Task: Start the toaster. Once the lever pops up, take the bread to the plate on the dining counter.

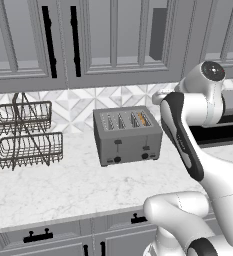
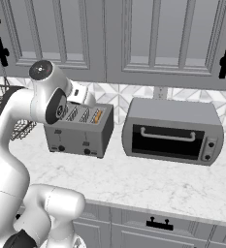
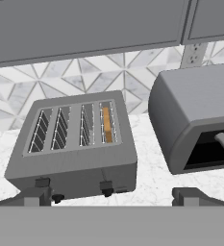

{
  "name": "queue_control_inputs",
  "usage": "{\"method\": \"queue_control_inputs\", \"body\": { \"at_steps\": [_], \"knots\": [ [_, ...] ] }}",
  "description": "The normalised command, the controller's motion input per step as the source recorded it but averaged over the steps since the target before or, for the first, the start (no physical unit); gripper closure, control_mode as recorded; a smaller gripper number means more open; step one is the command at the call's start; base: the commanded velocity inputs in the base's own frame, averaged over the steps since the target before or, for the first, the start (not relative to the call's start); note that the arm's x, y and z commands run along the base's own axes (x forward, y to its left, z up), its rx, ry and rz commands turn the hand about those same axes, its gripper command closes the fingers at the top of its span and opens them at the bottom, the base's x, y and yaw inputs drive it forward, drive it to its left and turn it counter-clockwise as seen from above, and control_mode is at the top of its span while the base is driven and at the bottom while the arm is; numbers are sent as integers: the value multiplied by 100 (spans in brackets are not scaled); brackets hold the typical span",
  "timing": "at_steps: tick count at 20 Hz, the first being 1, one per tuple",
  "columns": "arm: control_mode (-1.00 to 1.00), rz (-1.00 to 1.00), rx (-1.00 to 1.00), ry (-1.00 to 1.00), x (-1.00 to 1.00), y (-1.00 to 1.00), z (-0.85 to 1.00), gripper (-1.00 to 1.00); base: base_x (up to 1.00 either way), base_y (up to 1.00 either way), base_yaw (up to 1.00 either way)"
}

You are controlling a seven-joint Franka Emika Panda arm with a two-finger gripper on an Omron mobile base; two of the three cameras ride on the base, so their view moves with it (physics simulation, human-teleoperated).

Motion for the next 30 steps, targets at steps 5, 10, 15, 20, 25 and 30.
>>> {"method": "queue_control_inputs", "body": {
  "at_steps": [5, 10, 15, 20, 25, 30],
  "knots": [
    [-100, 0, 0, 0, 0, 0, 0, -100, 0, 0, 0],
    [-100, 0, 0, 0, 0, 0, 0, -100, 0, 0, 0],
    [-100, 0, 0, 0, 0, 0, 0, -100, 0, 0, 0],
    [-100, 0, 0, 0, 0, 0, 0, -100, 0, 0, 0],
    [-100, 0, 0, 0, 0, 0, 0, -100, 0, 0, 0],
    [-100, 0, 0, 0, 0, 0, 0, -100, 0, 0, 0]
  ]
}}
